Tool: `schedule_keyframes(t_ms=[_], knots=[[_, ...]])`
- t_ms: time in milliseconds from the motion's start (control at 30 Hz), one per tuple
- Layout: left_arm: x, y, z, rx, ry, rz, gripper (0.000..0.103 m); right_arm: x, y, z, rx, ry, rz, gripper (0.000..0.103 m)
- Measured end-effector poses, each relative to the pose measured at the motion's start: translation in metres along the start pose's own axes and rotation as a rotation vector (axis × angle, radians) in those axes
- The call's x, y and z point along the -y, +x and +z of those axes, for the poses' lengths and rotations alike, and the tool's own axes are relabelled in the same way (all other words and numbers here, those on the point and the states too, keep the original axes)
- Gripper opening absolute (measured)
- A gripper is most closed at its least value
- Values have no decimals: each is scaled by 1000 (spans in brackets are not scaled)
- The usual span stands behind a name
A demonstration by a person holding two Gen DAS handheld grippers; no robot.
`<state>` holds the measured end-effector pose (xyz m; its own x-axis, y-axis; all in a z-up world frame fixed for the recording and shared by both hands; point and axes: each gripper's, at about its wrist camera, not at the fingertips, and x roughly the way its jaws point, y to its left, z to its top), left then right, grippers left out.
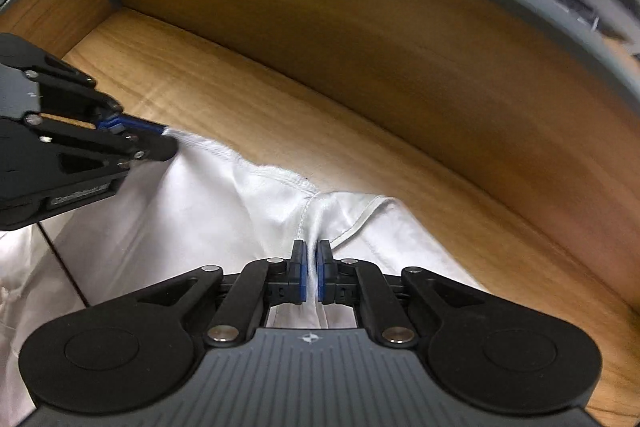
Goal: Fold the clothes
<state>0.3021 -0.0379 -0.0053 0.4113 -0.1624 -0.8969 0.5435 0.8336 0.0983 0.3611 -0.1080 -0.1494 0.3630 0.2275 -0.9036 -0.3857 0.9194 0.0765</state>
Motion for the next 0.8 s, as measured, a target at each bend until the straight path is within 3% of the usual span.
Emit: schedule_keyframes(t_ms=[33,100,267,567,800], knots=[[-1,3,-1,-3,-7,3,10,2,1,-1,-4,9,14,10],[-6,5,-2,-5,-35,7,15,5,-4,-3,2,19,28,24],[-10,-12,0,22,-76,-19,17,26,-29,-3,32,78,41,29],[31,-47,7,75,-22,-195,32,92,-108,-89,19,248,-87,33],[85,-42,11,58,79,-359,51,136,-128,-150,-6,364,-205,40]])
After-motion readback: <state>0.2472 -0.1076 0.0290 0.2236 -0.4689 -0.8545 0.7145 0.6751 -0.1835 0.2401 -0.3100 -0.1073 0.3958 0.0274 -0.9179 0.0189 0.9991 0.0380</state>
